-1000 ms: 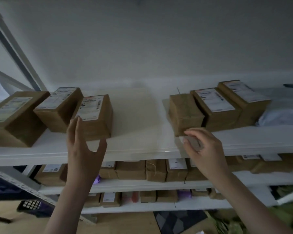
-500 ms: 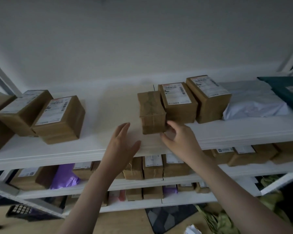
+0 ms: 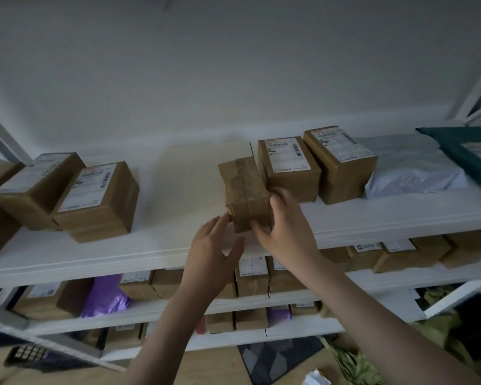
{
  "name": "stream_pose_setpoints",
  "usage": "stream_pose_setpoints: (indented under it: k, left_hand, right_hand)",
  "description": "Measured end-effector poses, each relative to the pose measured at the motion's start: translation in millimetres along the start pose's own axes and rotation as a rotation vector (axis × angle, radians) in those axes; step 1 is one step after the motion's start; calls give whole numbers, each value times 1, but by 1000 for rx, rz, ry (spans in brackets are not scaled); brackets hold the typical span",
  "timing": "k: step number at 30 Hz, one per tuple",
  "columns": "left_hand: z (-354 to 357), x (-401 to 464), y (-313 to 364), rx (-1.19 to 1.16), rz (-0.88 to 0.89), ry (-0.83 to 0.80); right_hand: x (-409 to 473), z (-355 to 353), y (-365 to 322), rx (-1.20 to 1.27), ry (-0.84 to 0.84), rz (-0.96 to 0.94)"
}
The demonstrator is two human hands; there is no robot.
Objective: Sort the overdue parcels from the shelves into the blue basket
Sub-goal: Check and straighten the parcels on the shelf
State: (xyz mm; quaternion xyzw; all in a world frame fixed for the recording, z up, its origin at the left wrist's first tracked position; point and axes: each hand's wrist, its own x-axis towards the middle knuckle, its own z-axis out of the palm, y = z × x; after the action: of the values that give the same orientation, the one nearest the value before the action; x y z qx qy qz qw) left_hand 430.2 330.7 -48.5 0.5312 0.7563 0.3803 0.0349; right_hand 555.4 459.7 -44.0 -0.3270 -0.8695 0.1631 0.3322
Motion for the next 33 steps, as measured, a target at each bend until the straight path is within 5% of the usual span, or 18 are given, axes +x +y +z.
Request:
stream_pose_setpoints:
  k: [19,33]
  left_hand:
    - [-78,-6,-50,205,-251,101]
    - [-74,22,-43,178,32,43]
  right_hand:
    - [11,45,-62,26,-55,-293]
    - [-3,47,-35,236,-92,-41]
